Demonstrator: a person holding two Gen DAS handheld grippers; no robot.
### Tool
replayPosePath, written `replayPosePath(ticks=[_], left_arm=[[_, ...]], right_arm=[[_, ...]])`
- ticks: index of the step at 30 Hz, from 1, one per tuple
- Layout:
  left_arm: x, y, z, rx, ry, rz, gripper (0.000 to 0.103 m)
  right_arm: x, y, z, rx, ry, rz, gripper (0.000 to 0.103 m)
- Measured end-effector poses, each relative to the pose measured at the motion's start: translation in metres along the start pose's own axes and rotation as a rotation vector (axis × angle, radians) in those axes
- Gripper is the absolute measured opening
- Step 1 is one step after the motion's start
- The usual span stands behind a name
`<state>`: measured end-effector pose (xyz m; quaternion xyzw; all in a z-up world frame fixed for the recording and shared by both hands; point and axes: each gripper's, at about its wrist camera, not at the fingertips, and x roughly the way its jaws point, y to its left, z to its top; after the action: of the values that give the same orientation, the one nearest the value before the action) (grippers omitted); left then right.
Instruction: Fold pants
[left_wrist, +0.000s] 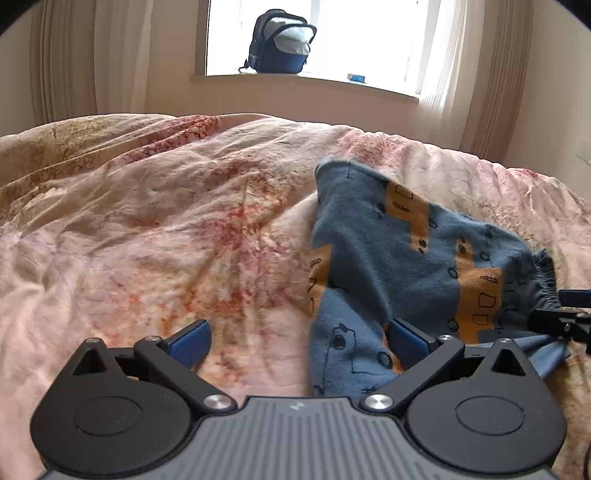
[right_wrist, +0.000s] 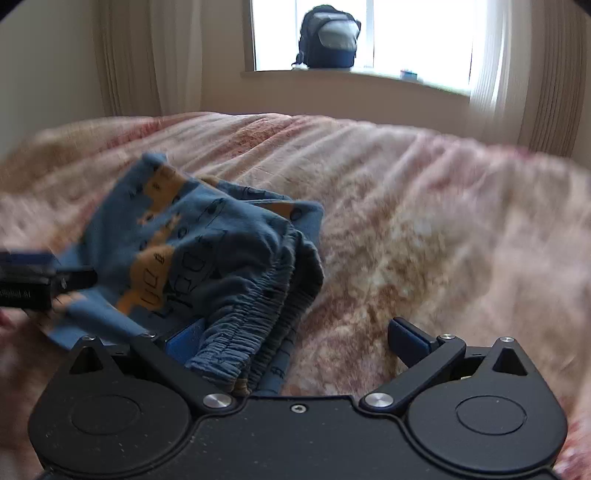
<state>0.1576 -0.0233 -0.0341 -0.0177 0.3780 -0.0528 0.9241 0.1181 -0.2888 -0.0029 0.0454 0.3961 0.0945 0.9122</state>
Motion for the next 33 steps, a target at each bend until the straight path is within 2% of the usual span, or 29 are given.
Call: replayPosePath(ticks=[2,4,6,9,11,12,14,15,16,18,20,22,24,26,28,30,31,33], left_arm=[[-0.008,0.001,0.011,0.005,-0.036,0.018,0.103],[-0.012,0.0,0.026,0.027,-0.125,0.001,0.103],[-0.003,-0.007,0.047,0.073,-0.164,-0.022,0.103],[0.032,-0.022,0.067,0.157,-0.156,-0.046,0.103],[0.066,-0.031,0.064,0.226,-0.09,0.027,0.103],[0.08,-0.029,0.06,0.238,-0.071,0.037,0.103],[0.086,-0.015,0.057,0.173,-0.098,-0.023,0.103],[0.087,-0.008,0.057,0.13,-0.092,-0.041,0.103],[0.088,-0.004,0.058,0.106,-0.084,-0.055,0.103],[0.085,-0.005,0.059,0.12,-0.075,-0.055,0.103],[0.075,-0.009,0.062,0.132,-0.082,-0.018,0.103],[0.054,-0.012,0.059,0.109,-0.108,0.026,0.103],[0.031,-0.008,0.05,0.075,-0.118,0.014,0.103],[0.007,-0.004,0.038,0.05,-0.105,-0.06,0.103],[-0.005,-0.006,0.017,0.074,-0.062,-0.091,0.103],[-0.005,-0.009,-0.001,0.145,-0.006,-0.071,0.103],[-0.005,-0.006,-0.011,0.157,-0.014,-0.06,0.103],[-0.011,0.005,-0.02,0.087,-0.033,-0.085,0.103]], right_arm=[[-0.009,-0.009,0.004,0.049,-0.051,0.057,0.102],[-0.023,-0.013,0.01,0.084,-0.159,0.09,0.102],[-0.024,-0.005,0.02,0.059,-0.23,0.035,0.102],[0.003,0.017,0.033,-0.071,-0.23,-0.025,0.102],[0.02,0.03,0.031,-0.13,-0.24,-0.018,0.102],[0.028,0.035,0.027,-0.143,-0.238,-0.02,0.102],[0.044,0.039,0.018,-0.156,-0.209,-0.066,0.102],[0.046,0.032,0.015,-0.132,-0.207,-0.108,0.102],[0.046,0.021,0.017,-0.08,-0.212,-0.113,0.102],[0.039,-0.001,0.019,0.029,-0.22,-0.101,0.102],[0.026,-0.006,0.019,0.061,-0.238,-0.077,0.102],[0.007,0.001,0.017,0.049,-0.267,-0.099,0.102],[-0.009,0.012,0.017,-0.023,-0.254,-0.08,0.102],[-0.021,0.025,0.015,-0.085,-0.235,-0.052,0.102],[-0.022,0.038,0.011,-0.134,-0.158,-0.076,0.102],[-0.009,0.046,-0.001,-0.161,-0.024,-0.117,0.102],[-0.003,0.045,-0.008,-0.16,0.025,-0.118,0.102],[-0.003,0.039,-0.014,-0.112,0.059,-0.086,0.102]])
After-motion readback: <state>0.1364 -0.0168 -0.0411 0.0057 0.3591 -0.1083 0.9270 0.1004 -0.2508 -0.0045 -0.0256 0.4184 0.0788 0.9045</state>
